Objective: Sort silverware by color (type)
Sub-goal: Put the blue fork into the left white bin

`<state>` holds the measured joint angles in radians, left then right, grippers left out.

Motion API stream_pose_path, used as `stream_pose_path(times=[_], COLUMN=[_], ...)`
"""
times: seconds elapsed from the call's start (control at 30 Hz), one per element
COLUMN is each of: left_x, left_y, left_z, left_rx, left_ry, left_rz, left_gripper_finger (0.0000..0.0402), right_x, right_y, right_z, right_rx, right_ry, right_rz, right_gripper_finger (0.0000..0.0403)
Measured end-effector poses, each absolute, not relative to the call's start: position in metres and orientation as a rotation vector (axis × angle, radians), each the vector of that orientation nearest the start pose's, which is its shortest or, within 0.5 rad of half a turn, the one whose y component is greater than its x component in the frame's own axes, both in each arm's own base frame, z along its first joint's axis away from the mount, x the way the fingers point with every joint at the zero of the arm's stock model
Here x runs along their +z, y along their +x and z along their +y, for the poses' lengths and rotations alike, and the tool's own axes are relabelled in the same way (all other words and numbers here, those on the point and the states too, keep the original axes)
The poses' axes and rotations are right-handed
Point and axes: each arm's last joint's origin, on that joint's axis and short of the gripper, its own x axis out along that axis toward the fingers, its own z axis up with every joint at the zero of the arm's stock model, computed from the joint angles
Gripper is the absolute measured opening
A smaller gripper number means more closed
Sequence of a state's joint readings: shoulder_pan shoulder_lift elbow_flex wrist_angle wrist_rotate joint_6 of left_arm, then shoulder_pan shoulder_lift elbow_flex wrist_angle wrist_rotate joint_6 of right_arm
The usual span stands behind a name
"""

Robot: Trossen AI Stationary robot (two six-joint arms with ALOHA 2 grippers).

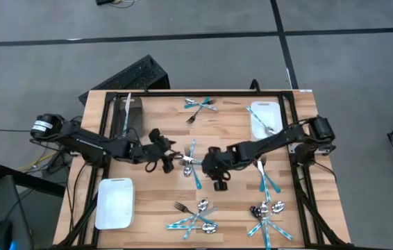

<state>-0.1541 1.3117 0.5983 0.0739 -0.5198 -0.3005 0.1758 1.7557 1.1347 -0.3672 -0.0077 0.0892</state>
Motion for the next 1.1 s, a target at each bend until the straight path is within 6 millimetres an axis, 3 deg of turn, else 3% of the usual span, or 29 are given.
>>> stream_pose_path(times=[0.17, 0.43, 0.63, 0.77, 0.93, 1.1], left_x=[0.192, 0.193, 0.194, 0.195, 0.195, 0.194], left_y=[0.247, 0.229, 0.219, 0.220, 0.226, 0.230], left_z=[-0.049, -0.101, -0.117, -0.114, -0.102, -0.092], left_rx=[0.352, 0.269, 0.291, 0.346, 0.413, 0.443], left_ry=[-0.104, -0.111, -0.082, -0.069, -0.053, -0.067], left_rz=[0.513, 0.472, 0.427, 0.405, 0.397, 0.407], left_gripper_finger=[0.0210, 0.0210, 0.0210, 0.0210, 0.0210, 0.0210], right_x=[0.185, 0.180, 0.179, 0.179, 0.190, 0.197], right_y=[0.328, 0.281, 0.254, 0.243, 0.224, 0.208], right_z=[0.083, 0.148, 0.176, 0.171, 0.139, 0.111], right_rx=[-0.016, -0.132, -0.220, -0.395, -0.856, -0.960], right_ry=[0.116, 0.112, 0.108, 0.081, 0.017, 0.046], right_rz=[1.165, 1.341, 1.372, 1.379, 1.359, 1.340], right_gripper_finger=[0.0118, 0.0118, 0.0118, 0.0118, 0.0118, 0.0118])
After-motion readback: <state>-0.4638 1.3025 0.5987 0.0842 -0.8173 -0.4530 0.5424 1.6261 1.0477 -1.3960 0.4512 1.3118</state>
